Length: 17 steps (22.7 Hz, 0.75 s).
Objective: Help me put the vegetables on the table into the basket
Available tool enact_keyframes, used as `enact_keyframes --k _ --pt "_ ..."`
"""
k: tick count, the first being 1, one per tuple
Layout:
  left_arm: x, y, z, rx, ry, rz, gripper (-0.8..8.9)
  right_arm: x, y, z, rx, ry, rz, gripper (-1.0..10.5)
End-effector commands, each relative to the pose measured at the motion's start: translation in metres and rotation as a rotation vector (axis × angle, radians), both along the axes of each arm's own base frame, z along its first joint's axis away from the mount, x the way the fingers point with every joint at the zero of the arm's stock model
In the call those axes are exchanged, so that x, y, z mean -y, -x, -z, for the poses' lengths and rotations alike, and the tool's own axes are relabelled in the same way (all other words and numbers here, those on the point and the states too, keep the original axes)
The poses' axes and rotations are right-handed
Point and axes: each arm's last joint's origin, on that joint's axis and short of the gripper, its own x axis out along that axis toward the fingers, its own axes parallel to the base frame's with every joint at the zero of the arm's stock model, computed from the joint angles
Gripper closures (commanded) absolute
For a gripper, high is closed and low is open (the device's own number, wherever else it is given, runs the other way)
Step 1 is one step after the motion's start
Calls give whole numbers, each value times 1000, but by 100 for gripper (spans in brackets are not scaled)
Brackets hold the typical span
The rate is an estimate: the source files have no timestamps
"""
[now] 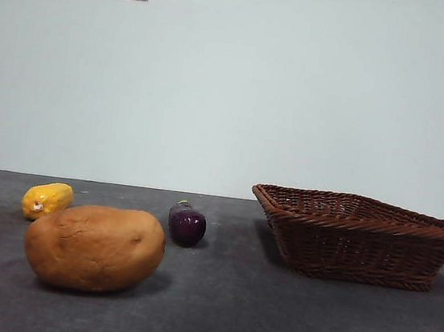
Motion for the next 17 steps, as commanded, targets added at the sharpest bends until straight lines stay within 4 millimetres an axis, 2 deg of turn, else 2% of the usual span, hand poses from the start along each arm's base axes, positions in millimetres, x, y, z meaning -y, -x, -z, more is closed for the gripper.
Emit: enact_keyframes --k 1,5,6,9,10,17 --pt "3 -7 3 -33 74 99 817 -1 -13 0 -41 -20 -92 945" --pt "4 -16 9 -87 117 139 818 -1 -48 5 -185 -42 -150 934" --pt "4 -18 11 -97 121 142 818 0 -58 6 -219 -34 -165 877" --pt "4 -21 15 -122 125 142 817 2 -89 9 -332 -29 -192 582" --pt "4 -22 15 -126 125 142 817 1 -98 9 -360 -24 -209 529" --pt "5 -23 18 -138 110 161 817 -16 -164 21 -479 12 -335 501"
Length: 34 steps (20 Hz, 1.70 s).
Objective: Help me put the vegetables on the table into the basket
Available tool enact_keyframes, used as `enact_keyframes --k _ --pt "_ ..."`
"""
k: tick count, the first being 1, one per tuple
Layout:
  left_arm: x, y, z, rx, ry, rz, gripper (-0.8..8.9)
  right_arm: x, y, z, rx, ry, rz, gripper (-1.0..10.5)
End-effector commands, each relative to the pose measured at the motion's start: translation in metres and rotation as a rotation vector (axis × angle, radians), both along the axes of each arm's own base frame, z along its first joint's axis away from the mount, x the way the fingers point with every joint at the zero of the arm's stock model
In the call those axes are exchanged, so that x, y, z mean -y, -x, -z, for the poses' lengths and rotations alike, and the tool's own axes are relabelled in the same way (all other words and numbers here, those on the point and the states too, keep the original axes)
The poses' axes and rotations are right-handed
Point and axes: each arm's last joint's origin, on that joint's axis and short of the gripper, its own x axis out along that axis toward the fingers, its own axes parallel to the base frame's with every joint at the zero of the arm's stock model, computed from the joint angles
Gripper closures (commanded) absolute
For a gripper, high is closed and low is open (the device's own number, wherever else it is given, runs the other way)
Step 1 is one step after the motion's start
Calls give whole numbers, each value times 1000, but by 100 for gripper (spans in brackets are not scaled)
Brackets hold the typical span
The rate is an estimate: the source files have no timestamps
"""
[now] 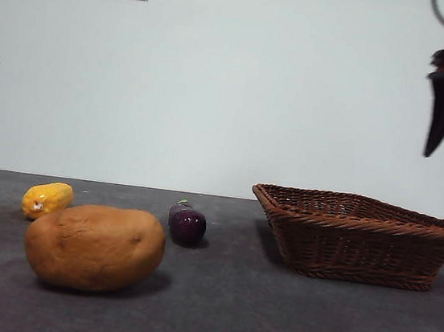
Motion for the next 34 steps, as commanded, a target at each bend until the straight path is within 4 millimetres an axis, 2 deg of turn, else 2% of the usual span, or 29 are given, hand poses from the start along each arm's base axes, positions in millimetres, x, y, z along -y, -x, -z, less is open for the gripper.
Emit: enact_keyframes --k 1,9,15,18,20,21,23,25,27,31,33,34 --pt "2 0 0 13 -22 42 817 -6 -20 6 -12 4 -41 502" --pt "9 -2 9 -46 -38 104 817 -14 -78 30 -87 12 -68 505" --pt "12 -6 14 -72 -50 121 817 -15 -107 70 -157 12 -88 518" --pt "12 -9 18 -93 -50 121 817 -15 -110 86 -194 15 -102 695" --pt "12 -10 19 -102 -50 121 817 -15 -111 88 -192 17 -112 918" --pt "12 -11 20 -104 -50 121 817 -15 -111 88 -186 18 -114 960" --pt "12 -12 21 -107 -62 107 817 -15 -112 87 -183 17 -111 958" --pt "10 -16 19 -134 -99 16 815 -15 -112 85 -182 17 -110 958" --pt "9 -26 9 -141 -146 -28 808 -15 -113 77 -178 17 -110 958" --pt "7 -69 -14 -214 -288 -76 602 -15 -109 44 -137 18 -115 958" --pt "8 -96 -17 -233 -345 -108 378 -15 -100 21 -94 13 -127 958" --pt "10 -108 -17 -240 -380 -123 296 -15 -93 10 -74 8 -144 958"
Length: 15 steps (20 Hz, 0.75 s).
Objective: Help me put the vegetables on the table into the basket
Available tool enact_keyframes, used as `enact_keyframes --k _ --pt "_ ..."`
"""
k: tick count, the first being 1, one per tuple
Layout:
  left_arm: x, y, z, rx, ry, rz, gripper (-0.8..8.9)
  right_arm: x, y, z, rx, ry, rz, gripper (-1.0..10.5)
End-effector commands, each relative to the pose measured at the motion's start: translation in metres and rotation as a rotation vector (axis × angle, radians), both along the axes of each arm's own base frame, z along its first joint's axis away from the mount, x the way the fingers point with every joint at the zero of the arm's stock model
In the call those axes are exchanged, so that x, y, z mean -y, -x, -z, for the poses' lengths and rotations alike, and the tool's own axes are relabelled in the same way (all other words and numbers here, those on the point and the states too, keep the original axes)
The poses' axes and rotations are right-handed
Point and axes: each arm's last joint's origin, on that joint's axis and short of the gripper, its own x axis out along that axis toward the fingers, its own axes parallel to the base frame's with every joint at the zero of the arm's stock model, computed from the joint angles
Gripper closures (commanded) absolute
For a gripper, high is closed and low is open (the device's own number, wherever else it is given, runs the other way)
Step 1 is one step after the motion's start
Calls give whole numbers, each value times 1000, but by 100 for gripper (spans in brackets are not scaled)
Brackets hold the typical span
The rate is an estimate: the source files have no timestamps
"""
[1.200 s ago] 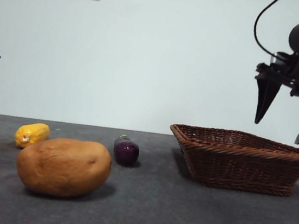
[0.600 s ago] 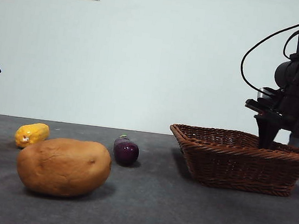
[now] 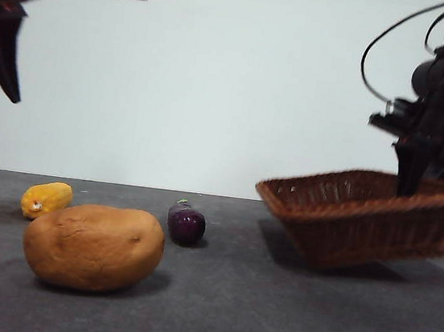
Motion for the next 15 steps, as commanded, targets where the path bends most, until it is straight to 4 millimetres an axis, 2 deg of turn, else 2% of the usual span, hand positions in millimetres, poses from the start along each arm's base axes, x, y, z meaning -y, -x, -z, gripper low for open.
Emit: enact_keyframes --k 1,2,6,9,12,15 --pt "5 -28 3 -27 -74 -8 248 0 16 -35 75 -23 -47 958" --pt "9 -44 5 -53 -99 -7 237 0 27 -51 90 -25 -52 958" --pt "27 -83 16 -71 -219 12 237 -9 58 -92 157 -26 -83 958" --pt "39 -110 29 -113 -226 45 238 -20 82 -117 209 -32 -120 958" --pt "47 -126 51 -164 -233 50 246 -29 102 -131 210 -29 -156 958" --pt "47 -132 72 -212 -283 26 248 -30 117 -143 233 2 -158 958"
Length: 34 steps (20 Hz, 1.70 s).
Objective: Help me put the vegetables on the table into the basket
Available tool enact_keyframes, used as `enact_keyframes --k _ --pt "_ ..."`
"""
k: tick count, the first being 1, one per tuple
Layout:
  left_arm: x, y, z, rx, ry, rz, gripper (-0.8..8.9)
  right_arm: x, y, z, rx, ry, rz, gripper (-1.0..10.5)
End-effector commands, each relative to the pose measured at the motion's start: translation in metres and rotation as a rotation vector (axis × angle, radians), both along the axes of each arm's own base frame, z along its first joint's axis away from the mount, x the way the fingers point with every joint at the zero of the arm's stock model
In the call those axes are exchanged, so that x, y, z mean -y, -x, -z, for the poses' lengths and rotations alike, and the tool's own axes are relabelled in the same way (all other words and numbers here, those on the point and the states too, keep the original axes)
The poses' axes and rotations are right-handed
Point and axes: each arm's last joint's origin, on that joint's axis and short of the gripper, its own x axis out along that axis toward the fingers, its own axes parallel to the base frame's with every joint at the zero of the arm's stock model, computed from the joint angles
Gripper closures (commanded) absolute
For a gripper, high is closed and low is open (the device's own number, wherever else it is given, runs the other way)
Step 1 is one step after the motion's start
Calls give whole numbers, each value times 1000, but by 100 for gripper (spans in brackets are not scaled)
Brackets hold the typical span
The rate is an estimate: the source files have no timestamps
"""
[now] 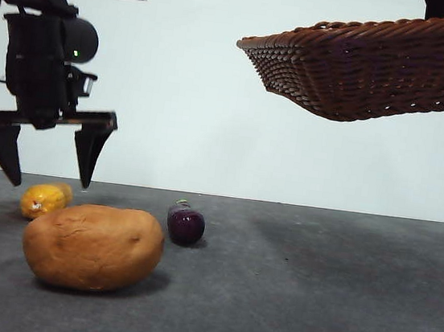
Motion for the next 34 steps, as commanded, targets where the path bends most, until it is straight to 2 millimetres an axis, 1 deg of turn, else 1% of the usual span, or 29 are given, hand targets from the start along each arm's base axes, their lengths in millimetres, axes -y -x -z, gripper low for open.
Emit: enact_keyframes --k 1,3,4,5,9,10,12,14,15,17,18,20,21,23,26,27,29,31,32,34 --pt "0 -4 13 -30 -13 -15 248 2 11 -9 20 10 1 958" --pt "1 -7 18 -21 -11 -18 253 3 16 -14 35 26 8 958" --pt "1 -9 19 -11 -9 -17 314 4 17 -15 41 35 13 958" --pt "1 -10 20 -7 -8 -17 409 4 18 -15 43 34 13 958" --pt "2 -13 36 -41 -11 -16 415 4 18 -15 43 33 14 958" --pt "2 -14 36 -32 -17 -19 494 4 18 -15 43 33 14 958" --pt "2 -15 35 -15 -17 -18 830 4 18 -15 43 33 14 958" --pt "2 -16 35 -8 -16 -14 822 4 18 -15 43 33 14 958" --pt "3 -16 29 4 -6 -9 822 4 18 -15 43 39 17 958" --pt "4 -13 9 45 60 18 822 6 17 -15 47 104 73 958" --pt "5 -9 -6 75 118 35 822 8 16 -15 53 145 114 958" --pt "10 3 -40 130 305 108 822 10 14 -15 64 193 195 958" --pt "20 12 -57 153 393 172 822 10 13 -14 64 194 224 958" --pt "43 32 -86 197 503 296 822 9 10 -12 57 185 256 958" --pt "89 67 -116 214 603 468 822 3 4 -6 30 184 257 958" --pt "106 79 -122 218 612 520 821 2 2 -2 13 189 255 958" --pt "140 98 -125 224 613 613 821 -7 3 6 -21 197 228 958" --pt "167 111 -124 256 568 618 821 -17 5 14 -42 203 199 958" --pt "179 115 -123 275 553 598 822 -24 6 19 -48 202 181 958" --pt "187 113 -120 281 566 522 822 -35 8 28 -67 201 160 958"
